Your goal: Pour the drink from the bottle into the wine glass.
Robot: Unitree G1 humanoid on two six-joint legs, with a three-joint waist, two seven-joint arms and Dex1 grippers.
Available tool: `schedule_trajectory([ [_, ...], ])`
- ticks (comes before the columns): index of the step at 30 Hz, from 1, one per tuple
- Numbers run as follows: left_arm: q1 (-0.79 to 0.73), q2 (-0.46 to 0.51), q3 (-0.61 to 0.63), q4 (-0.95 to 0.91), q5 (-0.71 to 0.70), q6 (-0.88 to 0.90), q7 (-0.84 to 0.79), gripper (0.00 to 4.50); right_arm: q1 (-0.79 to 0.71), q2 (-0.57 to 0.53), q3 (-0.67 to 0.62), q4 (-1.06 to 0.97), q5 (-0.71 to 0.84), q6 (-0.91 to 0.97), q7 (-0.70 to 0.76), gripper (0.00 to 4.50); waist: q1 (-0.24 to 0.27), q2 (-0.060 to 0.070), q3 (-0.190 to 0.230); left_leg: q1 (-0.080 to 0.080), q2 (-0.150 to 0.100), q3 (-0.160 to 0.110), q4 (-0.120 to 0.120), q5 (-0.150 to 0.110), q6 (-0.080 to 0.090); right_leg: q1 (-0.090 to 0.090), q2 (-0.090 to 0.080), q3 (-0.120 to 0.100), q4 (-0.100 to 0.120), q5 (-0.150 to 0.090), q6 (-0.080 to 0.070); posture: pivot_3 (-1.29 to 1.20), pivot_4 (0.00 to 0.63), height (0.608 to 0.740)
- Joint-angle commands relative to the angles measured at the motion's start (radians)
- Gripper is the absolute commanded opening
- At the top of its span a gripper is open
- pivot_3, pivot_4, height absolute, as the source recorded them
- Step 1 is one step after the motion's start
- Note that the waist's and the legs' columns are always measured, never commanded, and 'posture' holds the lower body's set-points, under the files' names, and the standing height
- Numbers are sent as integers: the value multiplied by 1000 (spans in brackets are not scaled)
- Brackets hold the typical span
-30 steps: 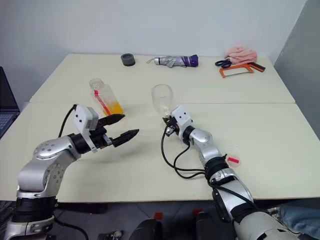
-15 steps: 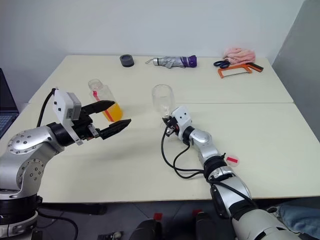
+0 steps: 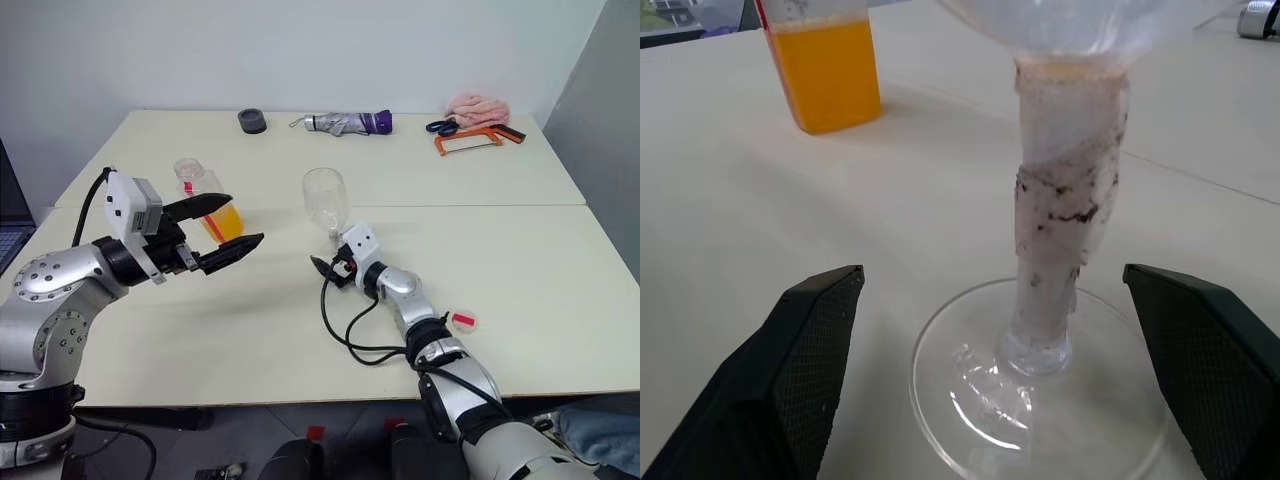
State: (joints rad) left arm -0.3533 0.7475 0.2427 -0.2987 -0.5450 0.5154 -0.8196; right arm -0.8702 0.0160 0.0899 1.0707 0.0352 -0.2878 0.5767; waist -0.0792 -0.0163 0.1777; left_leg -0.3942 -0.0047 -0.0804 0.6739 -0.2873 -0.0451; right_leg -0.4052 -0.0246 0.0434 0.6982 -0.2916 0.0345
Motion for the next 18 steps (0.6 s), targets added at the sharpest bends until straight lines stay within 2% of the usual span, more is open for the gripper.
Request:
schedule_trajectory([
  [1,-17,0,13,-1,-3,-28,-1,4500,13,-5,-3,-50,-2,-1,22,4479,0,0,0,0,0,0,0,0,0,0,0,0,0,0,0,0,150,740],
  [4,-14,-8,16,1,-4,-35,6,4500,53,-30,6,-97,-8,17,49,4479,0,0,0,0,0,0,0,0,0,0,0,0,0,0,0,0,150,740],
  [8,24,-31,19,2,0,-42,26,4500,159,-92,40,-267,-26,70,103,4479,5,0,0,0,0,0,0,0,0,0,-1,0,0,0,0,0,150,740],
  [15,151,-86,32,18,31,-66,89,4500,393,-233,92,-756,5,260,195,4479,23,0,0,-1,0,-1,0,0,1,0,-2,0,-1,0,0,0,150,740],
  [18,210,-138,29,111,146,-143,207,4500,515,-336,86,-1078,95,420,276,4479,30,2,-1,-1,0,-1,1,0,1,0,-2,0,0,0,0,0,150,740],
])
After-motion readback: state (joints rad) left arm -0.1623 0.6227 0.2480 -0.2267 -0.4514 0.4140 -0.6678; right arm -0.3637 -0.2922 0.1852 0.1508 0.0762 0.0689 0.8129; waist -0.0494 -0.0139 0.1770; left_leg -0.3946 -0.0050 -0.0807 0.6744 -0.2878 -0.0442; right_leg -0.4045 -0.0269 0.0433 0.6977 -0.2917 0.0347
